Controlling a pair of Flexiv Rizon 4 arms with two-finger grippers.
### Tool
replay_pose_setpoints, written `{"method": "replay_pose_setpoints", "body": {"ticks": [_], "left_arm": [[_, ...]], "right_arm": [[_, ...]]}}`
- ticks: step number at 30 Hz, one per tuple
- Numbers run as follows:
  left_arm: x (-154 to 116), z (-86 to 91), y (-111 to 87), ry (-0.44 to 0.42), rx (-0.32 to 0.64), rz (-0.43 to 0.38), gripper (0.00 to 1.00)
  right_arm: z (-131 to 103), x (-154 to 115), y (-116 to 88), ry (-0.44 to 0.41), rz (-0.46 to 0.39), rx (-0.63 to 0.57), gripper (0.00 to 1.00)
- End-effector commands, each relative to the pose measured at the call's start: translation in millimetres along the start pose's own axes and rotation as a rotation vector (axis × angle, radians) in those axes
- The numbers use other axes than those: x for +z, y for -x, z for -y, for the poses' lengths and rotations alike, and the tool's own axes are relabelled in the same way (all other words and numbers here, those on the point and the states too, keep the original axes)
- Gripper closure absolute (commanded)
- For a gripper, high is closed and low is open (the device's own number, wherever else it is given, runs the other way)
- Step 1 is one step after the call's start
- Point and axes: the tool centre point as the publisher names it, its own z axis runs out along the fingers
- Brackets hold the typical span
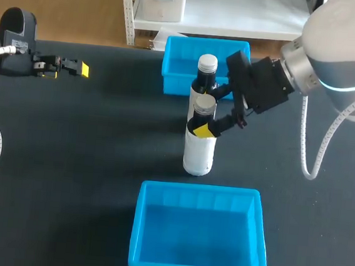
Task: Pick up the bottle, and place it in the far bin if it is heavy, or in the near bin if it is light.
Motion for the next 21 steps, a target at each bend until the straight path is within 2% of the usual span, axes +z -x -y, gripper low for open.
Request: {"method": "replay_pose_setpoints", "body": {"ticks": [1, 6, 9, 11, 15, 19, 20, 21], "left_arm": [[0.0, 0.0, 0.0, 0.0, 0.0, 0.0, 0.0], [0.0, 0.0, 0.0, 0.0, 0.0, 0.0, 0.0], [0.0, 0.0, 0.0, 0.0, 0.0, 0.0, 0.0], [0.0, 0.0, 0.0, 0.0, 0.0, 0.0, 0.0], [0.0, 0.0, 0.0, 0.0, 0.0, 0.0, 0.0], [0.0, 0.0, 0.0, 0.0, 0.0, 0.0, 0.0], [0.0, 0.0, 0.0, 0.0, 0.0, 0.0, 0.0], [0.0, 0.0, 0.0, 0.0, 0.0, 0.0, 0.0]], "right_arm": [[-0.3, -0.9, 0.8, -0.004, 0.002, -0.002, 0.16], [-0.5, -1.2, 0.9, -0.003, 0.004, -0.003, 0.26], [-1.0, -0.9, 1.0, -0.002, 0.004, -0.003, 0.38], [-1.2, -0.4, 0.7, 0.0, 0.003, -0.002, 0.51], [-1.4, 0.0, 0.3, 0.001, 0.003, -0.002, 0.53], [-1.8, 0.6, 0.0, 0.003, 0.004, -0.001, 0.62], [-1.9, 0.7, 0.0, 0.003, 0.004, -0.001, 0.66], [-2.0, 0.8, 0.0, 0.003, 0.004, -0.002, 0.75]]}}
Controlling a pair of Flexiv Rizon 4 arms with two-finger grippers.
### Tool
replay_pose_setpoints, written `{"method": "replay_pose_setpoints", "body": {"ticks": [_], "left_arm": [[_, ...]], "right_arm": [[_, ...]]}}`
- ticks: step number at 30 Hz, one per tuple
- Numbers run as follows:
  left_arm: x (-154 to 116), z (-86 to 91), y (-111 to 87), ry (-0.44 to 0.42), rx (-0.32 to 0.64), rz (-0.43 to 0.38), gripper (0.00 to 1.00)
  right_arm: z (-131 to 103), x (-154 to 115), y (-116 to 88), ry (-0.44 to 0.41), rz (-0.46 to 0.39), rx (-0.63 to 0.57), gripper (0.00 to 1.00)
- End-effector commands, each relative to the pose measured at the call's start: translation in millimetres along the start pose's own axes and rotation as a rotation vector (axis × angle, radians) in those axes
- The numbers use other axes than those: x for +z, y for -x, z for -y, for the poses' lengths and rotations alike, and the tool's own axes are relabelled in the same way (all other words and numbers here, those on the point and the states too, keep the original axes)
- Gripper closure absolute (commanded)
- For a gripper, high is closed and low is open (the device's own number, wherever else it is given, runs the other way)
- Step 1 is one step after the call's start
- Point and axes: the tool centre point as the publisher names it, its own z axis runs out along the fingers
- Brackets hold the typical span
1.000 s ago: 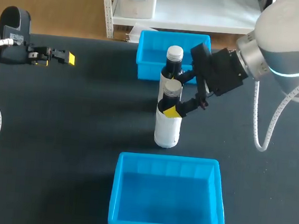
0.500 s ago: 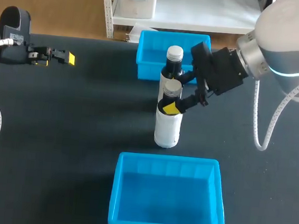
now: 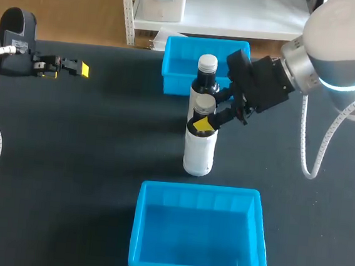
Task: Pick up the bottle, and place it in the far bin if it is heavy, or in the near bin if it is light.
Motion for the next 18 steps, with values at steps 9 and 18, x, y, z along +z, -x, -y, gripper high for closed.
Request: {"method": "replay_pose_setpoints", "body": {"ticks": [9, 18], "left_arm": [[0.0, 0.0, 0.0, 0.0, 0.0, 0.0, 0.0], [0.0, 0.0, 0.0, 0.0, 0.0, 0.0, 0.0]], "right_arm": [[-4.5, -1.8, -1.8, -0.003, 0.002, -0.008, 1.0], [-7.7, -7.8, 0.1, -0.015, 0.006, -0.021, 1.0]]}}
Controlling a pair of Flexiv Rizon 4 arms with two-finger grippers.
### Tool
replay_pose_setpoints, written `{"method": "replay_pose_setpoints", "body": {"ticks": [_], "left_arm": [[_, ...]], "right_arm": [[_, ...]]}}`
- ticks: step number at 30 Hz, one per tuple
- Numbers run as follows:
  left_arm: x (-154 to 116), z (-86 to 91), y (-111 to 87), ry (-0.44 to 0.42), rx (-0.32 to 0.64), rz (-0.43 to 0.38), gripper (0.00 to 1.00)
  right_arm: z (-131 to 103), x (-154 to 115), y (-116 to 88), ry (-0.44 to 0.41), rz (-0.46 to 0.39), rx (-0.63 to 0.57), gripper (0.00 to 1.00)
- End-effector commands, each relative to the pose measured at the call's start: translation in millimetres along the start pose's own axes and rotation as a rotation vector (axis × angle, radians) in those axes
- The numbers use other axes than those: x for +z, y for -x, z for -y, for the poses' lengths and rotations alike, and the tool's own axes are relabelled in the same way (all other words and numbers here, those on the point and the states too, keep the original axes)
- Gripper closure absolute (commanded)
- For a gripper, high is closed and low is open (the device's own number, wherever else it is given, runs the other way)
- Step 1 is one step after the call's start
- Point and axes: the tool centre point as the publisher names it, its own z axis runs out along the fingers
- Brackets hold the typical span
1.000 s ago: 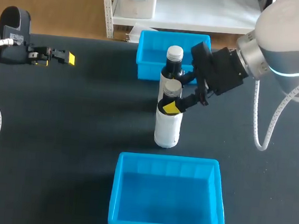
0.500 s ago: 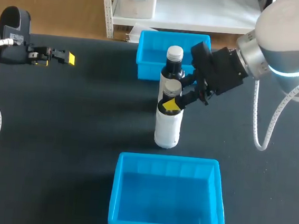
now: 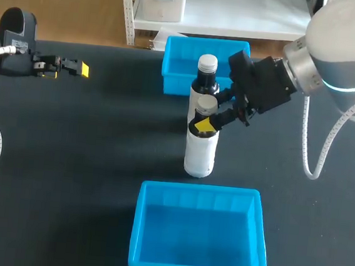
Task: Pick up the bottle, and place it in the far bin if it is heavy, or in the near bin if it is light.
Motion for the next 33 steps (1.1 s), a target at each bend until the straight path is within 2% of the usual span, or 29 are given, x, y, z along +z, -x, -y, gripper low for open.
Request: {"method": "replay_pose_setpoints", "body": {"ticks": [1, 10, 16, 26, 33], "left_arm": [[0, 0.0, 0.0, 0.0, 0.0, 0.0, 0.0], [0, 0.0, 0.0, 0.0, 0.0, 0.0, 0.0], [0, 0.0, 0.0, 0.0, 0.0, 0.0, 0.0], [0, 0.0, 0.0, 0.0, 0.0, 0.0, 0.0], [0, 0.0, 0.0, 0.0, 0.0, 0.0, 0.0]], "right_arm": [[-6, -5, 1, -0.011, 0.003, -0.005, 1.0], [-5, -21, 7, -0.034, 0.001, -0.025, 1.0], [-3, -50, 10, -0.07, -0.018, -0.048, 1.0], [5, -101, -4, -0.112, -0.055, -0.033, 1.0], [12, -133, -7, -0.136, -0.063, -0.029, 1.0]]}}
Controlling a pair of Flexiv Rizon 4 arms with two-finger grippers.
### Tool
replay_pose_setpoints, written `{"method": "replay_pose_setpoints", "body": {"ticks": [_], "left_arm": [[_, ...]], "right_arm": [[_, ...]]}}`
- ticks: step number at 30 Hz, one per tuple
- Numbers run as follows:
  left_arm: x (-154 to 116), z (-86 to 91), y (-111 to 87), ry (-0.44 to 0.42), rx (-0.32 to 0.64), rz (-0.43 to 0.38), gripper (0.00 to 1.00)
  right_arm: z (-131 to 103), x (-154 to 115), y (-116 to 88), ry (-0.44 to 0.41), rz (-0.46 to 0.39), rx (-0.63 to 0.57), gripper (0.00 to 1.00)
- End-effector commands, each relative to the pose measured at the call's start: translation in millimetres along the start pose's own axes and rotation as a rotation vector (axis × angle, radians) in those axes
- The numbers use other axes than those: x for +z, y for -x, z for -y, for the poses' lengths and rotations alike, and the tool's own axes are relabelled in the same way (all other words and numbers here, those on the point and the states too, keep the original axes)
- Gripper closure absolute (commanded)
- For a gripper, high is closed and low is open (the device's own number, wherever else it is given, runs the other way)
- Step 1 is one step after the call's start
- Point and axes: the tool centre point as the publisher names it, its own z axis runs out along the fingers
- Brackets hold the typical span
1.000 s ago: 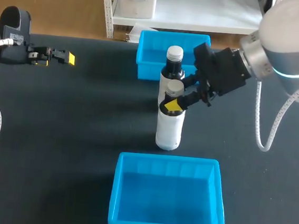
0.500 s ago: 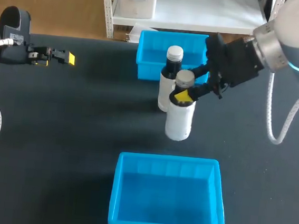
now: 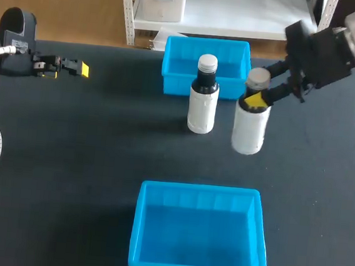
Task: Pick up the bottle, and place it in the far bin if it is heavy, or in the near bin if it is light.
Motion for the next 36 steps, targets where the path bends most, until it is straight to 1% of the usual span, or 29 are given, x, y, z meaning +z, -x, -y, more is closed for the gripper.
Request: {"method": "replay_pose_setpoints", "body": {"ticks": [1, 12, 18, 23, 30, 36], "left_arm": [[0, 0.0, 0.0, 0.0, 0.0, 0.0, 0.0], [0, 0.0, 0.0, 0.0, 0.0, 0.0, 0.0], [0, 0.0, 0.0, 0.0, 0.0, 0.0, 0.0], [0, 0.0, 0.0, 0.0, 0.0, 0.0, 0.0], [0, 0.0, 0.0, 0.0, 0.0, 0.0, 0.0], [0, 0.0, 0.0, 0.0, 0.0, 0.0, 0.0]], "right_arm": [[1, -23, 0, -0.005, -0.002, 0.001, 1.0], [26, -59, -9, -0.035, -0.026, 0.012, 1.0], [45, -74, -9, -0.042, -0.031, 0.011, 1.0], [63, -82, -5, -0.043, -0.029, 0.004, 1.0], [97, -85, -1, -0.031, -0.028, -0.002, 1.0], [135, -80, 8, -0.017, -0.034, -0.001, 1.0]]}}
